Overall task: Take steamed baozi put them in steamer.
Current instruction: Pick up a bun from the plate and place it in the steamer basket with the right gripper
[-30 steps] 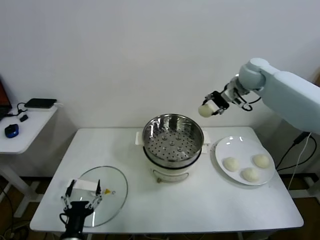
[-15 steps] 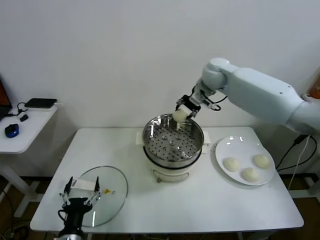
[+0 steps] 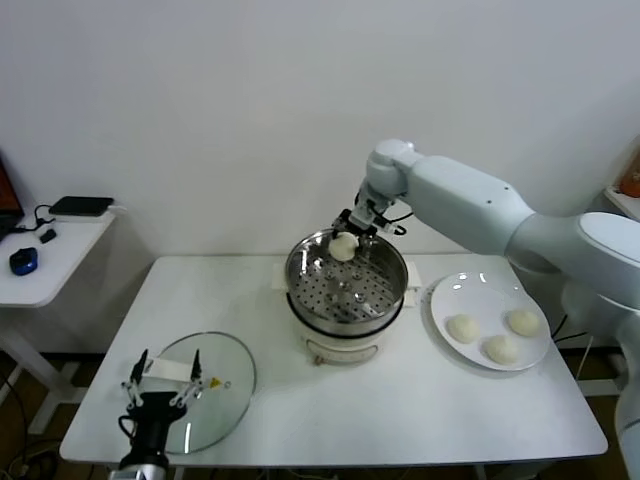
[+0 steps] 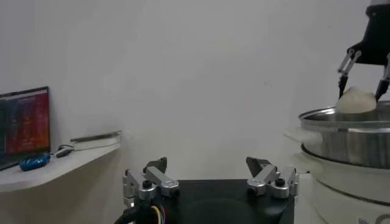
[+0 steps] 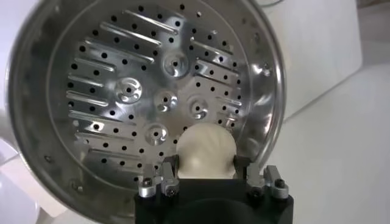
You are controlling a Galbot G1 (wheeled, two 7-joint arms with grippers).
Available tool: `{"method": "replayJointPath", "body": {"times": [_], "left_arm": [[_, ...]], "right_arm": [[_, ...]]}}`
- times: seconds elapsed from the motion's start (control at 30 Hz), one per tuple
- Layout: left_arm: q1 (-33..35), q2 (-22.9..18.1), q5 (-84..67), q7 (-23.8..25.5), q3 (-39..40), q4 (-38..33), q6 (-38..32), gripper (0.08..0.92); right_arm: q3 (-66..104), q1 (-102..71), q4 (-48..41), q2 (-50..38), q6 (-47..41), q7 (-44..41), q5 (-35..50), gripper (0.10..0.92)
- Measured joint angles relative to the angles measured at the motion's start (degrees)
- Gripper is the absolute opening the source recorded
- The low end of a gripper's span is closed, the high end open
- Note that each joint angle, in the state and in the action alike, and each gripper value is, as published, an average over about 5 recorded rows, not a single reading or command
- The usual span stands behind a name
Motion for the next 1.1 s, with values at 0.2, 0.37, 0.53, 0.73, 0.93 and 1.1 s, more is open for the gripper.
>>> {"method": "replayJointPath", "body": {"times": [0.2, 0.37, 0.53, 0.73, 0.93, 1.1], "left_arm": [[0.03, 0.00, 0.03, -0.02, -0.06, 0.02, -0.03, 0.823], [0.07, 0.00, 0.04, -0.02, -0.18, 0.22, -0.13, 0.823], [0.04, 0.00, 0.04, -0.03, -0.15, 0.39, -0.18, 0.823], [0.11, 0.00, 0.04, -0.04, -0.23, 0.41, -0.22, 0.823], [0.28, 0.00, 0.03, -0.04, -0.36, 0.32, -0.29, 0.823], [0.39, 0.00, 0.02, -0.05, -0.39, 0.36, -0.38, 0.823]], "right_arm": [[1.44, -1.71, -2.71, 1.48, 1.50, 0.52, -3.00, 0.611], [2.70, -2.92, -4.47, 2.34, 2.60, 0.79, -5.28, 0.611], [3.87, -3.96, -5.85, 3.17, 3.52, 0.95, -7.51, 0.611], [5.06, -4.98, -7.09, 3.87, 4.34, 0.98, -9.60, 0.611], [5.76, -5.77, -7.61, 4.08, 4.84, 1.00, -11.22, 0.639], [6.23, -6.24, -7.81, 4.23, 5.16, 1.02, -11.99, 0.755]]}}
